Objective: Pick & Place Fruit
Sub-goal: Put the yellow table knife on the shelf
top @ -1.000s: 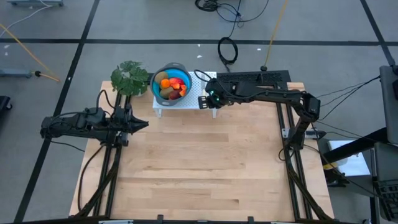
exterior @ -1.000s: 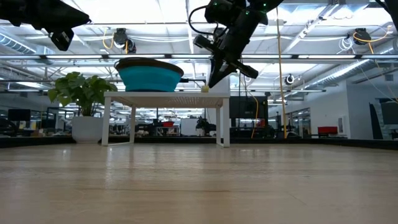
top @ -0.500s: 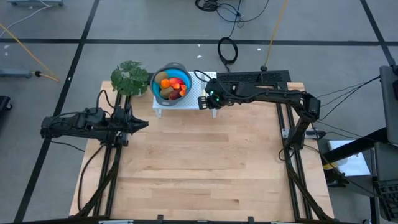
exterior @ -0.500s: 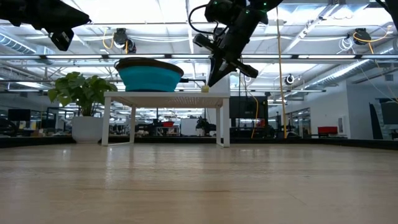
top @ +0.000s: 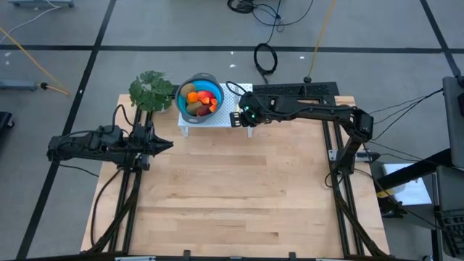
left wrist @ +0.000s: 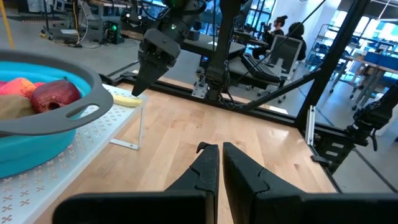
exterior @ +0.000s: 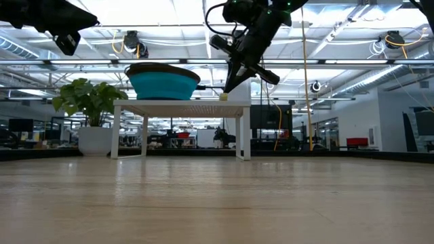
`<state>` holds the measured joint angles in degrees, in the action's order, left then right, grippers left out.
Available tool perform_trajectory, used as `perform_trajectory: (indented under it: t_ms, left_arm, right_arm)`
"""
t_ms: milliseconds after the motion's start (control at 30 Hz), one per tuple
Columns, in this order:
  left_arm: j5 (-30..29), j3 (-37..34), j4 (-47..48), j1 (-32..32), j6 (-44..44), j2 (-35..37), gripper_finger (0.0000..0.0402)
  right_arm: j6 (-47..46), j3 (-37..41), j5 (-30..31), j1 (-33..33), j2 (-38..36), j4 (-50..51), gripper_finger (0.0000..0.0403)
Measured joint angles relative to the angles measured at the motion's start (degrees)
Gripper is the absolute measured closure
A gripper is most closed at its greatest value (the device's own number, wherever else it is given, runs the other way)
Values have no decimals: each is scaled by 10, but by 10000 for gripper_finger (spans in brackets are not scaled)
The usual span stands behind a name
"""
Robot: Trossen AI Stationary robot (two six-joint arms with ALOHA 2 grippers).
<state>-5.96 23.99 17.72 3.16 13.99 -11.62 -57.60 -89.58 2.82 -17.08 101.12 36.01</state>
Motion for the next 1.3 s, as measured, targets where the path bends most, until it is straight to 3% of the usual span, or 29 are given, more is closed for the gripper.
perform_trajectory:
  t_ms: [1300]
  left_arm:
    - [-1, 0, 0, 0, 12, 0, 382]
  right_arm:
    - [-2, 0, 2, 8, -3, 20, 403]
